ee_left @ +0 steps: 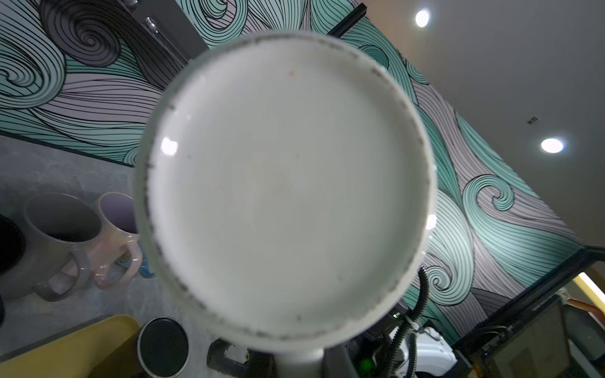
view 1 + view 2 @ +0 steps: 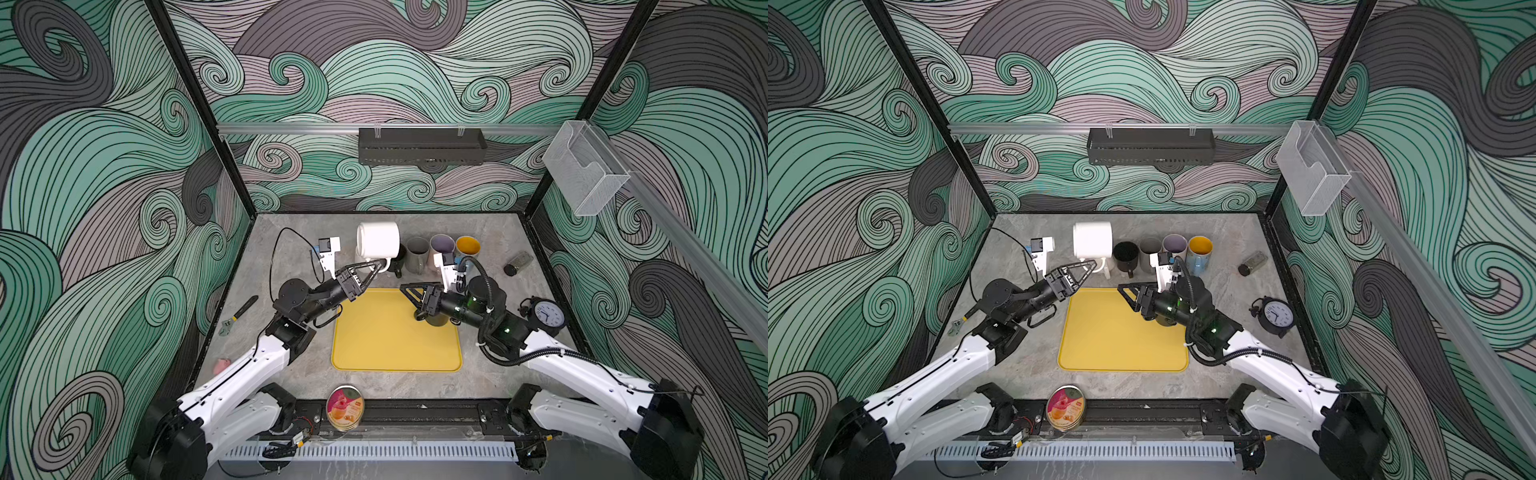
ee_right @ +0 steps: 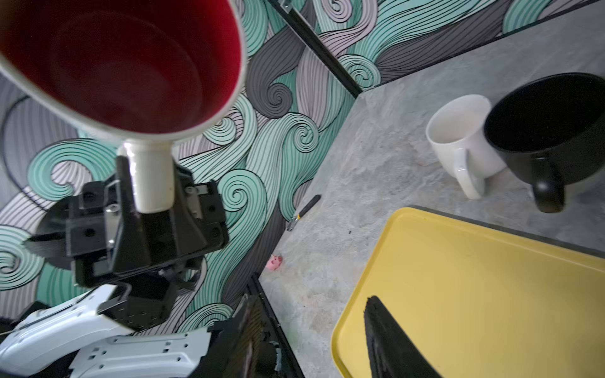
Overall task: Turn the mug right side up
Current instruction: 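Rotate the red-lined mug toward the right gripper while the right gripper approaches it, then grasp the red-lined mug with the right gripper while the left gripper holds it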
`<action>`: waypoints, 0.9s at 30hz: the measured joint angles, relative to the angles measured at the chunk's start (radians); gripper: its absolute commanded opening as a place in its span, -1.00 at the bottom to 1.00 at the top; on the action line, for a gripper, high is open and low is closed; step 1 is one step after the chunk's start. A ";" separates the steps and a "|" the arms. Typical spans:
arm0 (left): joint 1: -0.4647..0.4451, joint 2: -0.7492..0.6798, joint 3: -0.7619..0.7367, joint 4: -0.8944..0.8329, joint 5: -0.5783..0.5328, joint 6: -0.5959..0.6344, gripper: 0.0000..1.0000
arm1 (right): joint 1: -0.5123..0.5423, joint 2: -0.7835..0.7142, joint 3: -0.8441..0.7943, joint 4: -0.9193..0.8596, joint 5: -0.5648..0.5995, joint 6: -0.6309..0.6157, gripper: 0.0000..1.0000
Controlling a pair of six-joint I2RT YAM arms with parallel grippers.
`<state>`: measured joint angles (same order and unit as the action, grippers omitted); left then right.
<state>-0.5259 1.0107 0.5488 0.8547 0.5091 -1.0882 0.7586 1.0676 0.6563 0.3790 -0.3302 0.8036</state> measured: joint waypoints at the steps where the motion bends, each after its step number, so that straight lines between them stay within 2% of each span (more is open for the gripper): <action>1: 0.002 0.015 -0.003 0.037 0.016 -0.032 -1.00 | 0.000 0.006 0.000 0.032 -0.021 0.013 0.07; 5: 0.002 0.042 -0.003 0.135 0.071 -0.108 -1.00 | 0.000 0.025 0.009 0.134 -0.074 0.053 0.05; 9: 0.002 0.047 0.010 0.165 0.139 -0.132 -1.00 | -0.001 0.034 0.034 0.199 -0.100 0.078 -0.02; 18: 0.002 0.040 0.010 0.159 0.190 -0.126 -1.00 | -0.002 0.050 0.052 0.315 -0.131 0.118 -0.09; 27: -0.013 0.018 0.010 0.118 0.201 -0.069 -1.00 | -0.002 0.066 0.080 0.329 -0.144 0.131 -0.34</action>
<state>-0.5392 1.0286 0.5583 0.9726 0.7097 -1.1568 0.7570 1.1332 0.7364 0.7082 -0.4744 0.9344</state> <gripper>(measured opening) 0.165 0.353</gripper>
